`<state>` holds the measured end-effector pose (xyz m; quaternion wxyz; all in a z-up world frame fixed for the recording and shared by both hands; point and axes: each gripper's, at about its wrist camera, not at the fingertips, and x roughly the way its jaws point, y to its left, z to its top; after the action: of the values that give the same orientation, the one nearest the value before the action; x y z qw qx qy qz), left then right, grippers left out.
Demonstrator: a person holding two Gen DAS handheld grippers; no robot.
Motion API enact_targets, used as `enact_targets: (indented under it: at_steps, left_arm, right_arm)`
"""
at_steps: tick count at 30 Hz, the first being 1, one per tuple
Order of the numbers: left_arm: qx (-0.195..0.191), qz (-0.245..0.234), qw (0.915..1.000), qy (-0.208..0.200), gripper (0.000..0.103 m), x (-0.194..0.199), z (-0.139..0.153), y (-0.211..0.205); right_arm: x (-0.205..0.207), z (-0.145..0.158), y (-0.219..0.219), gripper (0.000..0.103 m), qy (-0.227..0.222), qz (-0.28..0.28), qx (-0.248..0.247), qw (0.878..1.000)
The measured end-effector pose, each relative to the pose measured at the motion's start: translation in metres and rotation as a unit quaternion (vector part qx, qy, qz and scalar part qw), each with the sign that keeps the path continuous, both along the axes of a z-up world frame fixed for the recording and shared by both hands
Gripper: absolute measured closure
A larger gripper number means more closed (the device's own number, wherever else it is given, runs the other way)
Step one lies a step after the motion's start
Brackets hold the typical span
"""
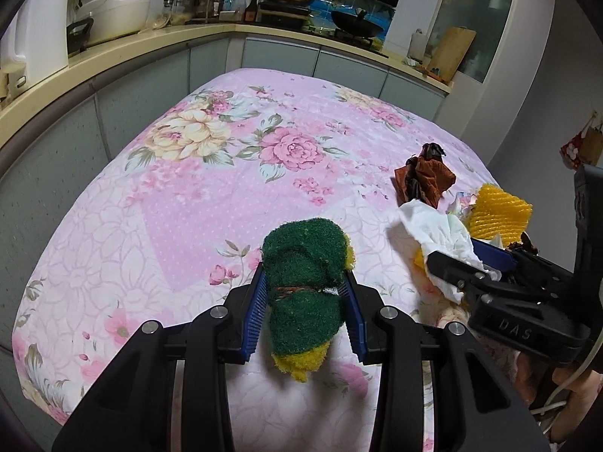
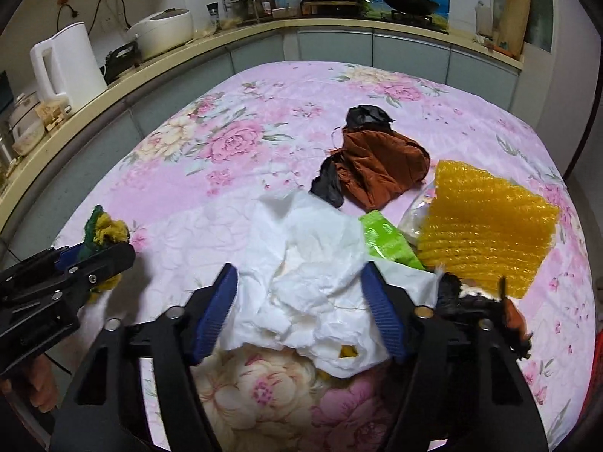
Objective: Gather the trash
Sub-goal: 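Grasp the green sponges with the left tool while the right tool grasps the white tissue, then lift the sponges and tissue and carry them over the red wastebasket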
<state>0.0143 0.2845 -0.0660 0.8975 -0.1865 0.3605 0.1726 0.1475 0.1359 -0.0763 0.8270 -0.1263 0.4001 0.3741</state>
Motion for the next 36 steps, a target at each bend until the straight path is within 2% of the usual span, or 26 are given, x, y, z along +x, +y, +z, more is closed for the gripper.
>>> enact_targets:
  at_steps: [5,8,12,21,36]
  left_arm:
    - [-0.002,0.003,1.0,0.001,0.067,0.0,-0.001,0.002]
    - [0.0,0.003,1.0,0.001,0.067,0.0,-0.001,0.001]
    - [0.003,0.005,1.0,0.0,0.067,-0.001,0.001,0.0]
    - [0.016,0.01,0.9997,-0.017,0.067,-0.007,0.017,-0.005]
    - [0.052,-0.008,0.9976,-0.045,0.067,-0.001,0.051,-0.028]
  right_arm:
    - [0.0,0.0,-0.005,0.073,-0.002,-0.001,0.001,1.0]
    - [-0.003,-0.001,-0.005,0.083,0.0,0.007,0.0,1.0]
    - [-0.007,0.004,-0.008,0.086,-0.001,0.009,0.01,1.0]
    - [-0.016,0.036,-0.023,0.086,-0.022,0.004,0.048,0.999]
    - [-0.026,0.086,-0.064,0.086,-0.058,-0.023,0.108,0.992]
